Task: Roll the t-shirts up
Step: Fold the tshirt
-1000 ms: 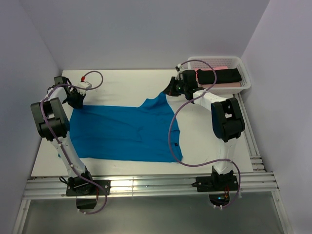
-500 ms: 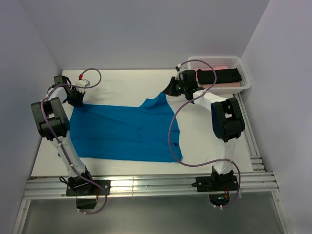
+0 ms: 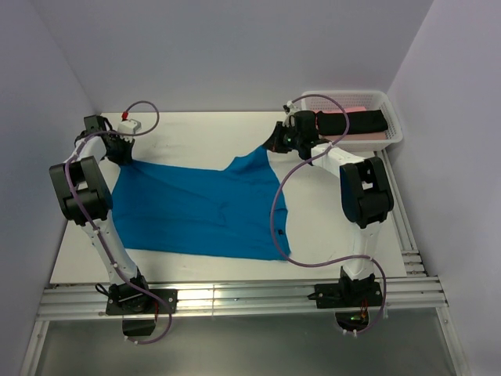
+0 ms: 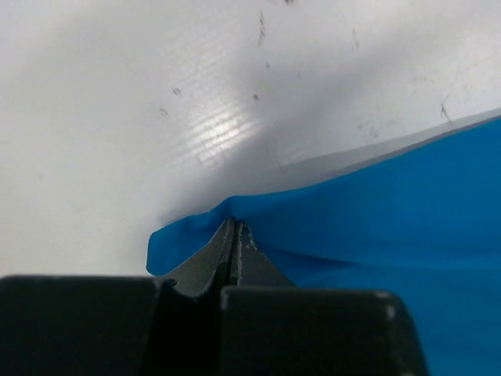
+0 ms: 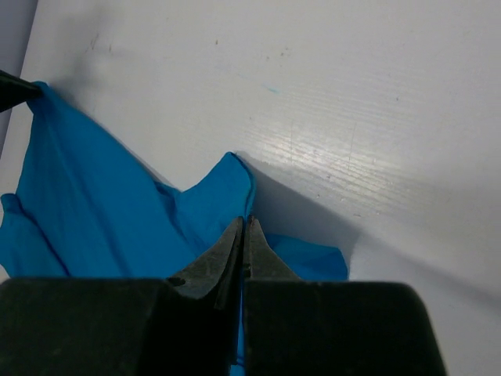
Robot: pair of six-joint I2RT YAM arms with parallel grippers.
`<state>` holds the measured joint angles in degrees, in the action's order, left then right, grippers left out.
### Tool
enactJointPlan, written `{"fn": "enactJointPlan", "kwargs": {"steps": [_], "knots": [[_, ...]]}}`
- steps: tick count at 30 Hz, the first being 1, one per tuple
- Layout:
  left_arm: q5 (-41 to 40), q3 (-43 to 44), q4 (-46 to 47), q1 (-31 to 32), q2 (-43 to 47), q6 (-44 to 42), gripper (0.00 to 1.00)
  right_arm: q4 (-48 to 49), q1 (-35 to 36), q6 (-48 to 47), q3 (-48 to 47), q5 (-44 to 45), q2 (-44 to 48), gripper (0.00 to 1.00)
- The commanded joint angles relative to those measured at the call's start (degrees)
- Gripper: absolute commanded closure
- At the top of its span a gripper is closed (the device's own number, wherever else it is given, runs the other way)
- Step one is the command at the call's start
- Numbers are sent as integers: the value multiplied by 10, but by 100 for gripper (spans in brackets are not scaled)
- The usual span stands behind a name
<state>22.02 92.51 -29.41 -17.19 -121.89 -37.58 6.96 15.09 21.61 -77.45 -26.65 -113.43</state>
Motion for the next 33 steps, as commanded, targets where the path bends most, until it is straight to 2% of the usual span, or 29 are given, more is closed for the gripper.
{"fn": "enactJointPlan", "kwargs": {"steps": [1, 3, 5, 8, 12, 18, 22, 27, 33], "knots": [[18, 36, 22, 1, -3, 24, 100, 9, -7, -2, -37, -9, 14, 100], [7, 35, 30, 4, -4, 26, 100, 10, -6, -1, -37, -9, 14, 100], [-10, 26, 41, 8, -4, 29, 95, 12, -7, 0, -35, -10, 13, 100], [-33, 8, 60, 15, 1, 31, 72, 13, -6, 1, -33, -10, 14, 100], [-51, -1, 83, 16, 9, 49, 63, 9, -7, 0, -34, -11, 15, 100], [-76, 13, 84, 9, 16, 91, 63, 7, -7, -1, -38, -11, 15, 100], [-76, 49, 58, -12, -12, 109, 63, 8, -7, -1, -37, -13, 16, 100], [-99, 51, 45, -20, -37, 102, 62, 6, -8, -3, -35, -14, 17, 100], [-78, 55, 14, -28, -43, 103, 64, 7, -8, -2, -35, -15, 16, 100]]}}
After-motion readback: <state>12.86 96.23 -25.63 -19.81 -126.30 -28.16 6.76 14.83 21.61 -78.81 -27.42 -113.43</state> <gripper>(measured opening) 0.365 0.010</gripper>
